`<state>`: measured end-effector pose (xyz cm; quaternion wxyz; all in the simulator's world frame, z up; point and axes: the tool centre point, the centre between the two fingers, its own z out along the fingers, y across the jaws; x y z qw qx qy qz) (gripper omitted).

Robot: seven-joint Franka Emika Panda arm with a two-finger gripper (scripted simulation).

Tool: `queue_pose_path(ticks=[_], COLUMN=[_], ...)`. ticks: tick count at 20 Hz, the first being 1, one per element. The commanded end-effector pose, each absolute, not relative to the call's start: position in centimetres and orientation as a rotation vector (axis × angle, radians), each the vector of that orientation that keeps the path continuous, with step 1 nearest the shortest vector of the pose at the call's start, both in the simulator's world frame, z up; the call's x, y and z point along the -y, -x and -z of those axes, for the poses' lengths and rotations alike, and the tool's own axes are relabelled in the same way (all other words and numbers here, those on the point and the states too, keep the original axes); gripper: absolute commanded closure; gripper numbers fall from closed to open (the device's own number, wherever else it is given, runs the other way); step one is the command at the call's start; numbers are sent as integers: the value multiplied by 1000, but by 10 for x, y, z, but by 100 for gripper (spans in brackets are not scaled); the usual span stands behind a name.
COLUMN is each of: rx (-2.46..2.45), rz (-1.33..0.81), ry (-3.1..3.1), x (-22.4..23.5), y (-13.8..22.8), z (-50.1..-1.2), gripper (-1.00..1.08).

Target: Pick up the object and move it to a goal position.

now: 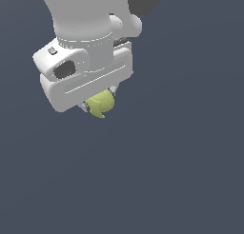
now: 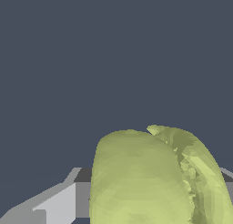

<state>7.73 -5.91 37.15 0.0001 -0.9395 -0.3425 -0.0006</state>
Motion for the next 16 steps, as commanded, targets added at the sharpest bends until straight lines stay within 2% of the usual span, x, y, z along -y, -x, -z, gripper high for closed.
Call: queue_pose_path(ticks=[1, 16], rx=[1076, 1075], rz=[0, 0], ry=[2951, 2952], x=[64, 81], y=[-76, -76], z=[-395, -480], gripper=[108, 108])
